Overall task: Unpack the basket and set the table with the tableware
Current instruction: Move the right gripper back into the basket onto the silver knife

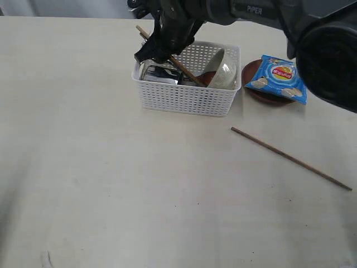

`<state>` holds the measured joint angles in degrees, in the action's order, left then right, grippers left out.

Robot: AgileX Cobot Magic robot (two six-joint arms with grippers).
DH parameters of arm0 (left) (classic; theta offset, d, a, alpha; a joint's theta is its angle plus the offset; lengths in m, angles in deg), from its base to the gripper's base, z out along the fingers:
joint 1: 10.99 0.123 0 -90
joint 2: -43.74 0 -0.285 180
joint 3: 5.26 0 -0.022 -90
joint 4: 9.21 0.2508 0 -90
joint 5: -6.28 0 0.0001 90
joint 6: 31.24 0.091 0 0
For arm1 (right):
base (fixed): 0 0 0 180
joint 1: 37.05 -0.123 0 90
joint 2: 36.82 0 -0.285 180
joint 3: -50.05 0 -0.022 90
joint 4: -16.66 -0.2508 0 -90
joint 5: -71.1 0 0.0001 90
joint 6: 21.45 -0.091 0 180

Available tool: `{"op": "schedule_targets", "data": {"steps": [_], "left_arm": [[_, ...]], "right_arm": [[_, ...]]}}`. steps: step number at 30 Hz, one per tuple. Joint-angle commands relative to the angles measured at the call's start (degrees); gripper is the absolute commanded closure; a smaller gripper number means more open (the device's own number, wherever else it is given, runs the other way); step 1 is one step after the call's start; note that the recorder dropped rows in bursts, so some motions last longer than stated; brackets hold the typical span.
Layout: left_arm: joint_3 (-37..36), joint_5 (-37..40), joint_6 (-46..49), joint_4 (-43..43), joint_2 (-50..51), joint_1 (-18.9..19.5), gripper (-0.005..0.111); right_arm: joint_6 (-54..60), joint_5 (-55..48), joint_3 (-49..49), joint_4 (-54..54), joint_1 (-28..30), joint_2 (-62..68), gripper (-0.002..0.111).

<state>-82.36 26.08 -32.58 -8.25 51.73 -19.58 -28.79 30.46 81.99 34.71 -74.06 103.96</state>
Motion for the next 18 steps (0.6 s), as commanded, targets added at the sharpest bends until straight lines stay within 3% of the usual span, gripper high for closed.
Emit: {"op": "schedule_targets", "data": {"steps": [1, 4, 9, 18], "left_arm": [[-0.1, -0.2, 0.0, 0.2, -0.2, -0.4, 0.107], [-0.1, -0.2, 0.0, 0.2, -0.2, -0.4, 0.107], [-0.1, -0.2, 0.0, 0.2, -0.2, -0.4, 0.107], [-0.1, -0.2, 0.0, 0.2, -0.2, -0.4, 0.107]], "right_arm": [[-0.4, 0.7, 0.2, 1.2, 0.1, 1.5, 0.065], [-0.4, 0.7, 0.2, 1.2, 0.1, 1.7, 0.071], [-0.4, 0.7, 0.2, 1.6, 0.1, 1.7, 0.106], [0.7, -0.3, 0.2, 2.1, -0.1, -0.2, 0.109]]}}
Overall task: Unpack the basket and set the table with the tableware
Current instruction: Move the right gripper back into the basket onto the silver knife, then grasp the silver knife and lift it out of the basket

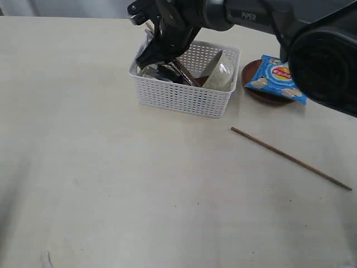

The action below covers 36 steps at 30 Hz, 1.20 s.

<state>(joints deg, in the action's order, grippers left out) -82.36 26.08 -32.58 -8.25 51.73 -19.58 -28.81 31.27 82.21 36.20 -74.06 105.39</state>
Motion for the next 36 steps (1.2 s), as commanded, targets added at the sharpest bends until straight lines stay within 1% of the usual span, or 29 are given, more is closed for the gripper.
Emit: {"op": "schedule_targets", "data": {"steps": [1, 18, 29, 36], "left_arm": [[-0.1, -0.2, 0.0, 0.2, -0.2, -0.4, 0.107], [-0.1, -0.2, 0.0, 0.2, -0.2, -0.4, 0.107], [-0.1, -0.2, 0.0, 0.2, -0.2, -0.4, 0.107], [-0.1, -0.2, 0.0, 0.2, -0.2, -0.4, 0.107]], "right_arm": [[0.7, -1.2, 0.0, 0.6, -0.1, -2.3, 0.109], [2.5, -2.3, 0.0, 0.3, -0.7, -11.3, 0.109], [2.5, 2.1, 0.0, 0.3, -0.7, -14.0, 0.109], [2.5, 3.1, 0.0, 0.6, -0.7, -14.0, 0.109]]}}
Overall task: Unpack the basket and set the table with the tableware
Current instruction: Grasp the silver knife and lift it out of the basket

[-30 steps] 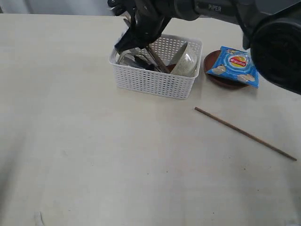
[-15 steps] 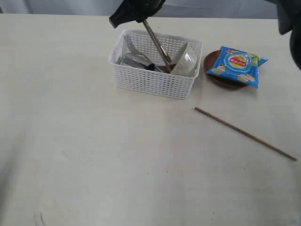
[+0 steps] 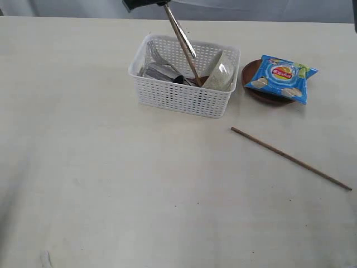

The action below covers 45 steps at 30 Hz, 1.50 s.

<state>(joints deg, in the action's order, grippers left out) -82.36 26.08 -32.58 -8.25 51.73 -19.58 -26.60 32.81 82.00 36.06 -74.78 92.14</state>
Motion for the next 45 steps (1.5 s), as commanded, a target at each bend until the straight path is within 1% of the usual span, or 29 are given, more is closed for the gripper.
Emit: {"op": "schedule_targets", "data": {"steps": [1, 5, 8, 14, 19, 23, 30, 34, 39, 42, 45], "left_arm": [[-0.1, -0.2, 0.0, -0.3, -0.2, -0.4, 0.107], [-0.1, -0.2, 0.0, -0.1, -0.2, -0.4, 0.107], [-0.1, -0.2, 0.0, -0.1, -0.2, -0.4, 0.107], [-0.1, -0.2, 0.0, -0.1, -0.2, -0.4, 0.107], [-0.1, -0.2, 0.0, -0.1, -0.2, -0.4, 0.107], [-0.1, -0.2, 0.0, -0.1, -0.2, -0.4, 0.107], [-0.1, -0.2, 0.0, -0.1, -0.2, -0.4, 0.107], [-0.1, -0.2, 0.0, -0.1, -0.2, -0.4, 0.107], [-0.1, -0.2, 0.0, -0.1, -0.2, -0.4, 0.107], [-0.1, -0.2, 0.0, -0.1, -0.2, -0.4, 0.107], [-0.1, -0.2, 0.0, -0.1, -0.2, -0.4, 0.107]], "right_arm": [[0.2, 2.4, 0.2, 0.8, 0.0, -0.9, 0.109], [-0.3, 7.0, 0.2, 0.8, 0.0, -1.1, 0.109], [-1.5, 8.3, 0.4, 0.8, 0.0, -1.1, 0.109], [-1.2, 9.2, 0.8, 3.2, 0.0, -1.4, 0.109], [-1.2, 7.4, 0.8, 3.2, 0.0, -3.3, 0.109], [-0.6, 2.3, 0.8, 3.2, 0.0, -6.6, 0.109], [-0.2, -16.0, 0.8, 3.1, 0.0, -11.0, 0.109], [-3.0, -23.2, 0.7, -1.9, -0.1, -12.4, 0.109], [-4.5, -27.6, 0.7, -9.7, -0.8, -14.3, 0.109], [-6.6, -31.7, 0.7, -10.1, -2.9, -15.2, 0.109], [-8.4, -31.7, 0.7, -10.0, -5.5, -15.3, 0.109]]}}
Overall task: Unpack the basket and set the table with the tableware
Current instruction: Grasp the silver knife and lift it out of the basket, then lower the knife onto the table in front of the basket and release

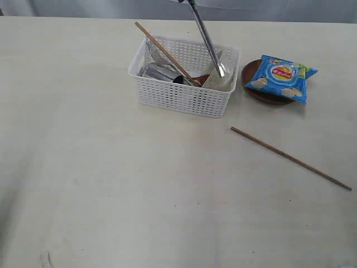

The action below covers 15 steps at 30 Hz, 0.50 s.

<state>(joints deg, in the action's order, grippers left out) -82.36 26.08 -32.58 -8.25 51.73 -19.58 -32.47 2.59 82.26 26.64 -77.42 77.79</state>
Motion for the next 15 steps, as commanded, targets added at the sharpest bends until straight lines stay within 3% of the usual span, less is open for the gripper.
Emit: {"op": "schedule_targets", "data": {"steps": [1, 4, 7, 10, 15], "left_arm": [[-0.1, -0.2, 0.0, -0.1, -0.2, -0.4, 0.107], [-0.1, -0.2, 0.0, -0.1, -0.2, -0.4, 0.107], [-0.1, -0.2, 0.0, -0.1, -0.2, -0.4, 0.107], [-0.1, -0.2, 0.0, -0.1, -0.2, -0.4, 0.107], [-0.1, -0.2, 0.0, -0.1, -0.2, -0.4, 0.107]], "right_arm": [[-3.4, -1.5, 0.4, -0.6, -4.0, -0.9, 0.109], [-7.0, -1.5, -1.2, -0.1, -7.5, -1.2, 0.109], [-14.3, -1.5, -9.1, 1.3, -12.3, -1.2, 0.109], [-20.2, 0.4, -16.6, -1.2, -13.4, -1.2, 0.109], [-26.1, 18.8, -29.2, -10.8, -13.7, -0.1, 0.109]]}}
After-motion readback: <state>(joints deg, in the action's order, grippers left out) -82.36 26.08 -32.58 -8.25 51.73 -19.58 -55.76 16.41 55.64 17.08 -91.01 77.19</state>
